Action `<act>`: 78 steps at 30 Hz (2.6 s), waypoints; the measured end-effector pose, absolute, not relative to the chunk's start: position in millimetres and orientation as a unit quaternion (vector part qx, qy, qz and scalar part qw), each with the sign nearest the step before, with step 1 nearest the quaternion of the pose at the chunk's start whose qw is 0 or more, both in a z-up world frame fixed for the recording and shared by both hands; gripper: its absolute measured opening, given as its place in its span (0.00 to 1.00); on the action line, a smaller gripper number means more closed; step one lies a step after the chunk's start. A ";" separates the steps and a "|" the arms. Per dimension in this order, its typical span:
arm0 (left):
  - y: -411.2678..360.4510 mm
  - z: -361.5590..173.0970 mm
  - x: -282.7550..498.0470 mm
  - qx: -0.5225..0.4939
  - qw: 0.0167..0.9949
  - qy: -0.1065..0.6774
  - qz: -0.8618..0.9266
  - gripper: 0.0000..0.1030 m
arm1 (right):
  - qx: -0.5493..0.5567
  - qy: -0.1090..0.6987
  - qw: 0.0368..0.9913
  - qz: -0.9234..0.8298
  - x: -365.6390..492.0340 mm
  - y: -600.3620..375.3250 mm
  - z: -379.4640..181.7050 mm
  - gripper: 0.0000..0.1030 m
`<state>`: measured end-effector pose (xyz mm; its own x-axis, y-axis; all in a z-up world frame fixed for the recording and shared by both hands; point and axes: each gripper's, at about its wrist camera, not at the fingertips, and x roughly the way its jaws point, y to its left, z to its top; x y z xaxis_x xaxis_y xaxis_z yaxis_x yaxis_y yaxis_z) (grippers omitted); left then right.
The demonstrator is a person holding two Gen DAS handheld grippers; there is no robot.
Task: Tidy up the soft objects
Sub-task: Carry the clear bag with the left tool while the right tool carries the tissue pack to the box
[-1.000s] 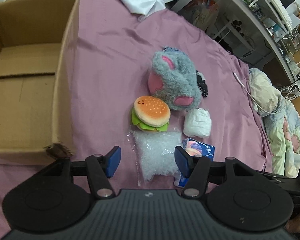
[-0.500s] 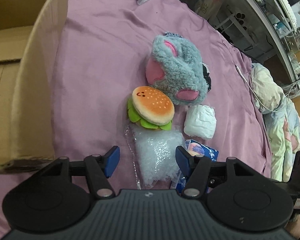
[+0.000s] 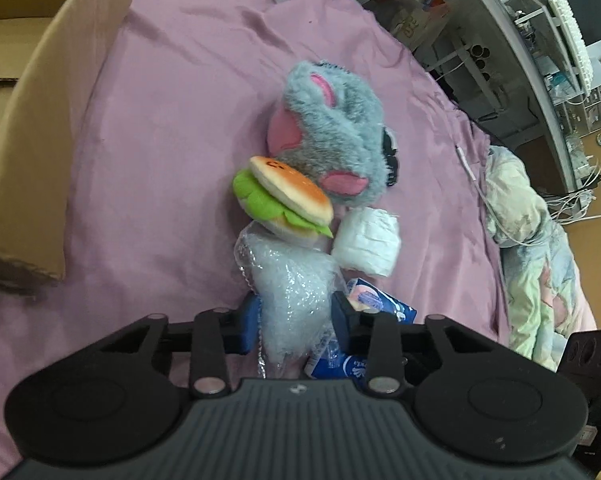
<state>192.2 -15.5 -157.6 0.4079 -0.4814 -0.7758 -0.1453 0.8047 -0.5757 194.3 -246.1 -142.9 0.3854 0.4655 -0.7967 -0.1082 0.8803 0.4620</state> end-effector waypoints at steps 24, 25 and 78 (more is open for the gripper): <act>-5.1 -91.8 158.2 -0.243 0.845 0.472 -0.055 0.30 | 0.157 0.395 0.880 0.213 190.3 -249.2 -81.0 0.29; -3.6 -89.3 157.4 -0.241 0.847 0.470 -0.053 0.30 | 0.158 0.391 0.881 0.216 190.6 -247.8 -79.5 0.29; 164.2 -45.2 202.7 -0.185 0.884 0.413 0.118 0.30 | 0.060 0.301 0.871 0.384 247.1 -69.1 -19.8 0.29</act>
